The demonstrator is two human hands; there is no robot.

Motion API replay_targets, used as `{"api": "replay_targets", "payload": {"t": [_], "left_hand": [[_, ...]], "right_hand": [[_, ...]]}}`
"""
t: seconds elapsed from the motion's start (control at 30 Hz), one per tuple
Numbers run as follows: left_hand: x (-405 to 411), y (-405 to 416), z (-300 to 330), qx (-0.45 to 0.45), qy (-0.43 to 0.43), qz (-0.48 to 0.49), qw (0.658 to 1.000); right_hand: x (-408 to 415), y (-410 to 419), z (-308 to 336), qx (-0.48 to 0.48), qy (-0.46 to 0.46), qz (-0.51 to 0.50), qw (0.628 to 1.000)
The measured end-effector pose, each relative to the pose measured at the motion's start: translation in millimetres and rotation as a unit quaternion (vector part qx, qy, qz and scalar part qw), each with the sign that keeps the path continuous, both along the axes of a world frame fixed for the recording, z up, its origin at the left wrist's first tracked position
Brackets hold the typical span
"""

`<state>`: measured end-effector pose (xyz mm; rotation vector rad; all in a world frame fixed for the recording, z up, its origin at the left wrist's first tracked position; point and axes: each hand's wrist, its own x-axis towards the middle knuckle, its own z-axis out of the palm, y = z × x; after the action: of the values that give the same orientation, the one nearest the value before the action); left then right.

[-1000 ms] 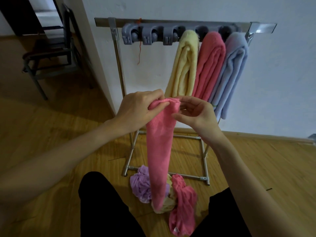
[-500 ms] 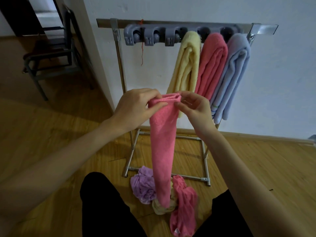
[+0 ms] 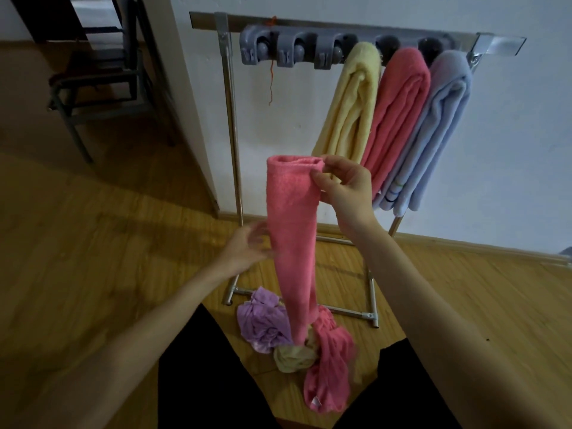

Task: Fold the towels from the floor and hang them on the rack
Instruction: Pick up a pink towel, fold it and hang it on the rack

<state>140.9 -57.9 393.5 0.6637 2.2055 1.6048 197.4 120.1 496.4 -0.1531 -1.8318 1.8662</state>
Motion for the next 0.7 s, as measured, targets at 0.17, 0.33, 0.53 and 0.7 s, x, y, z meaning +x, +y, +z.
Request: {"api": "replay_targets", "payload": {"t": [0.17, 0.33, 0.53, 0.7], "left_hand": [[-2, 12, -41, -0.008, -0.105, -0.021, 0.994], [-11, 19, -72, -0.1, -0.138, -0.041, 0.985], [-8, 10, -68, -0.065, -0.144, -0.06, 0.986], [-20, 10, -21, -0.059, -0.115, -0.101, 0.986]], "right_hand": [[3, -4, 6, -0.094, 0.0, -0.008, 0.996], [1, 15, 12, -0.197, 0.02, -0.087, 0.976], [-2, 63, -41, -0.298, -0.059, -0.31, 0.901], [2, 67, -134, -0.287, -0.246, -0.322, 0.868]]}}
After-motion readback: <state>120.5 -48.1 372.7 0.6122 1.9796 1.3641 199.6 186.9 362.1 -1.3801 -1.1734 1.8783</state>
